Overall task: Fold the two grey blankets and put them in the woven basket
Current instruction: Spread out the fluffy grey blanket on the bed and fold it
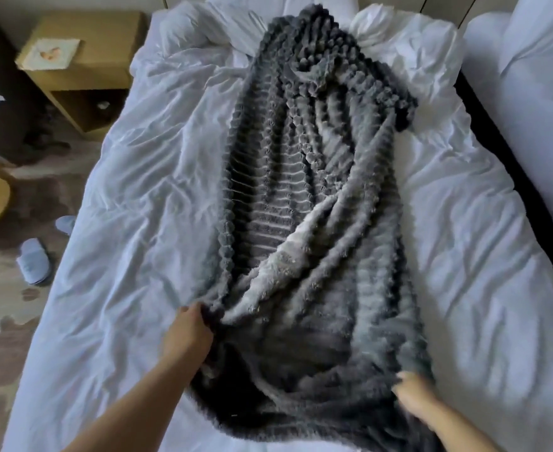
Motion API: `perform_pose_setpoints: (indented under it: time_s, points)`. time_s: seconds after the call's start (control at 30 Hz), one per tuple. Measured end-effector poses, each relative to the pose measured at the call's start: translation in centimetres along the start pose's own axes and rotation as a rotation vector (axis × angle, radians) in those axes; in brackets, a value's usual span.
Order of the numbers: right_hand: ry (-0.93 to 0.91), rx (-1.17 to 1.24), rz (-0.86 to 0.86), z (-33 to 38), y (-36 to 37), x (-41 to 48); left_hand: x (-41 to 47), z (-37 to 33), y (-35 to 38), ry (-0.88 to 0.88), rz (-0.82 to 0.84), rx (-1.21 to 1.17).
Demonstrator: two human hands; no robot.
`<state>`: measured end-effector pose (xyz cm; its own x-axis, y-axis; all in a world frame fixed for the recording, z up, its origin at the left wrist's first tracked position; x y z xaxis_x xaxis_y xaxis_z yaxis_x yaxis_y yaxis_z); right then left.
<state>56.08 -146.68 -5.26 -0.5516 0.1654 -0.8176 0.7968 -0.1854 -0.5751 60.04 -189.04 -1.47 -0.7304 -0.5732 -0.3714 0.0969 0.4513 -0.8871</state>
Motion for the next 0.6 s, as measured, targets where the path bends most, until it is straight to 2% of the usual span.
perform_pose_setpoints:
  time_s: [0.07,0.1,0.13,0.2,0.27,0.33,0.47,0.53,0.6]
  points:
    - [0.059,0.214,-0.382,0.2,-4.4,2.9,2.2,-3.8,1.0,0.145,-0.051,-0.062]
    - [0.075,0.268,-0.483,0.5,-5.9,4.3,3.3,-5.7,1.9,0.203,-0.032,-0.087]
    - [0.082,0.305,-0.504,0.9,-6.9,5.9,4.3,-7.3,3.2,0.251,0.024,-0.086]
    - [0.079,0.32,-0.387,2.5,-7.1,9.1,6.2,-9.3,6.9,0.276,0.215,0.013]
    - [0.023,0.222,-0.204,4.4,-5.1,11.2,6.7,-9.5,10.4,0.254,0.371,0.236]
    - [-0.054,0.053,-0.128,5.6,-2.9,12.1,6.2,-8.9,12.8,0.174,0.366,0.356]
    - [-0.2,-0.177,-0.154,6.2,-1.0,11.1,3.5,-5.2,14.6,0.02,0.416,0.404]
    - [-0.251,-0.225,-0.043,5.6,0.6,9.2,1.5,-2.8,14.5,0.016,0.493,0.481]
    - [-0.326,-0.324,0.14,4.9,3.3,6.3,-1.4,-0.5,14.5,0.039,0.654,0.478]
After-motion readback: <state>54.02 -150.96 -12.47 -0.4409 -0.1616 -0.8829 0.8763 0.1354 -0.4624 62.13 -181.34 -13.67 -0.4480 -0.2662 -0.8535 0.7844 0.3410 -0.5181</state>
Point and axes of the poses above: each hand's wrist, its own x-axis towards the middle knuckle, its own y-axis out of the palm, z = x × y, the point moved 4 cm from there along x, towards the middle knuckle, and after that the axes turned 5 degrees about -z, right-handed, at the moved point
